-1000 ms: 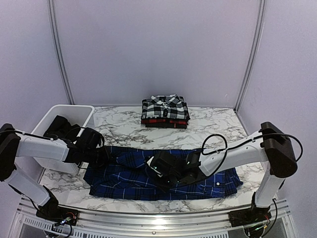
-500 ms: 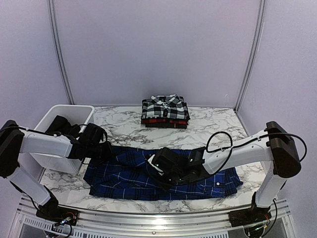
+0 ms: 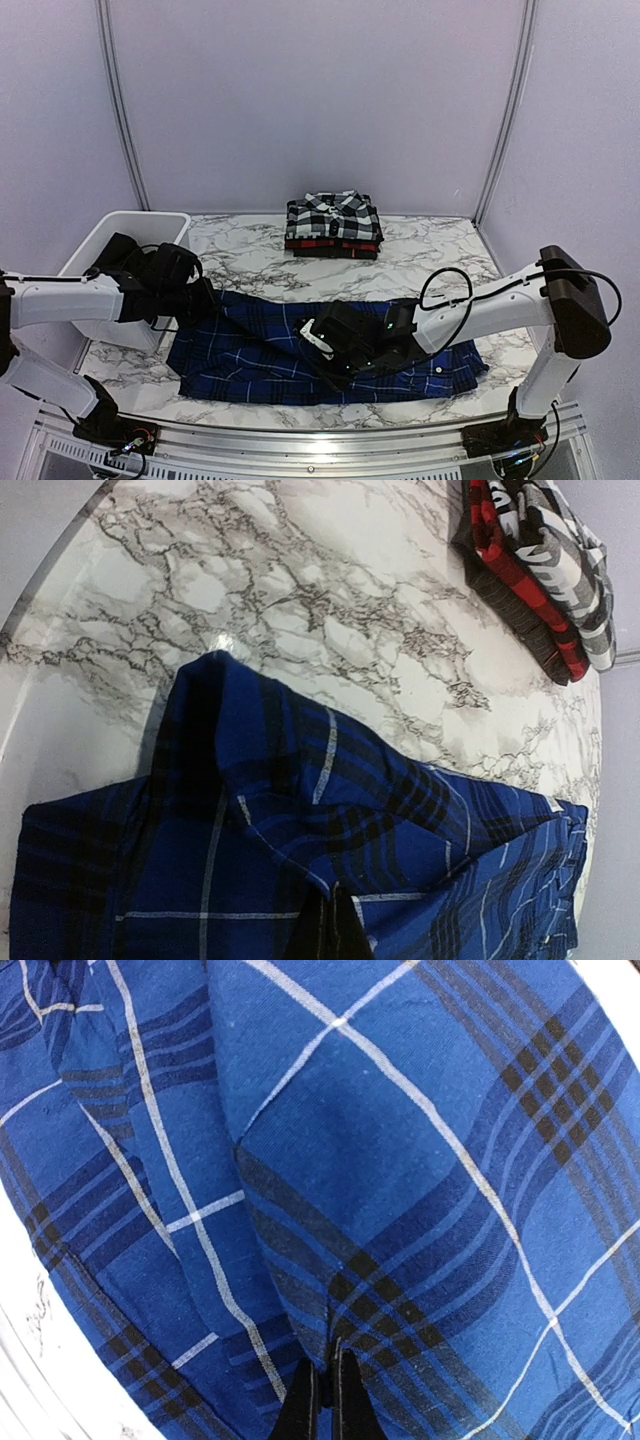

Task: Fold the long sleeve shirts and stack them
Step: Fold the 1/3-folded shirt at the center of the board.

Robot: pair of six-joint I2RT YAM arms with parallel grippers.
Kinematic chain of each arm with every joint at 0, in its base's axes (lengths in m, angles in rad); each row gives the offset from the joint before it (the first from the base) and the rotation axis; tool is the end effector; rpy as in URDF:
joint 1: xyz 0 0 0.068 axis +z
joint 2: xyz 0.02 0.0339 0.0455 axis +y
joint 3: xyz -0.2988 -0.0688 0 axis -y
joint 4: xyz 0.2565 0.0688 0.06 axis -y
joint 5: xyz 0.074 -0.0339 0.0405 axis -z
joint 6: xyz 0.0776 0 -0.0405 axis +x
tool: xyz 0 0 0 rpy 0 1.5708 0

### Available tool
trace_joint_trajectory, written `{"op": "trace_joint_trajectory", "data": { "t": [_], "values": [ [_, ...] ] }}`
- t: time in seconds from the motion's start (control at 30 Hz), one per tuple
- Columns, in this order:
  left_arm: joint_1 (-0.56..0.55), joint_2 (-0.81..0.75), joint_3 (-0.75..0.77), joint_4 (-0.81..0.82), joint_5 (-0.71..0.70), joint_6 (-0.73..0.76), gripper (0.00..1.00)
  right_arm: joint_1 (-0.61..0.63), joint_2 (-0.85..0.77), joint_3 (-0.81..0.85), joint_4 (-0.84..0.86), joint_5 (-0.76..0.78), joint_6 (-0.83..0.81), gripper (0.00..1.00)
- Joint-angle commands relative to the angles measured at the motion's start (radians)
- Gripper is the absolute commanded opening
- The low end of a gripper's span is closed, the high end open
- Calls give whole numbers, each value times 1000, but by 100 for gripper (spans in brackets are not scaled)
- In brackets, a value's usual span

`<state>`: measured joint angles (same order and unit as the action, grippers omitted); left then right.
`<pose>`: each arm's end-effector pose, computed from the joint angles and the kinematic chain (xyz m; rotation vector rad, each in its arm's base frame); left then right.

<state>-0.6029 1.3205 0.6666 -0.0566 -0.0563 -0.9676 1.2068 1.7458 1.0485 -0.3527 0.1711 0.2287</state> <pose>0.2503 -0.1670 0.1958 -0.4650 2.3510 -0.7296 0.1484 0.3523 0.1585 -1.1801 2.3451 0.2904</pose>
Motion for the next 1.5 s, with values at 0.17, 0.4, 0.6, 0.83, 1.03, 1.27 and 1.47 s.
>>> {"op": "trace_joint_trajectory", "data": {
  "t": [0.17,0.4,0.6,0.83,1.03,1.27,1.47],
  "values": [
    [3,51,-26,-68,-4,34,0,-7,-4,9,10,-71,-17,0],
    [3,-38,52,-179,-33,112,32,-64,-90,79,-35,-131,33,52],
    [-57,-107,160,-291,-135,170,34,-188,-151,87,24,-217,84,55],
    [-118,91,301,-178,-75,169,25,-300,-67,106,260,-377,173,44],
    [-87,310,322,-8,8,141,19,-369,46,98,462,-508,265,42],
    [-13,420,211,132,35,93,18,-483,109,-59,670,-602,393,42],
    [15,448,158,160,41,96,18,-554,136,-179,771,-632,455,42]
  ]
}}
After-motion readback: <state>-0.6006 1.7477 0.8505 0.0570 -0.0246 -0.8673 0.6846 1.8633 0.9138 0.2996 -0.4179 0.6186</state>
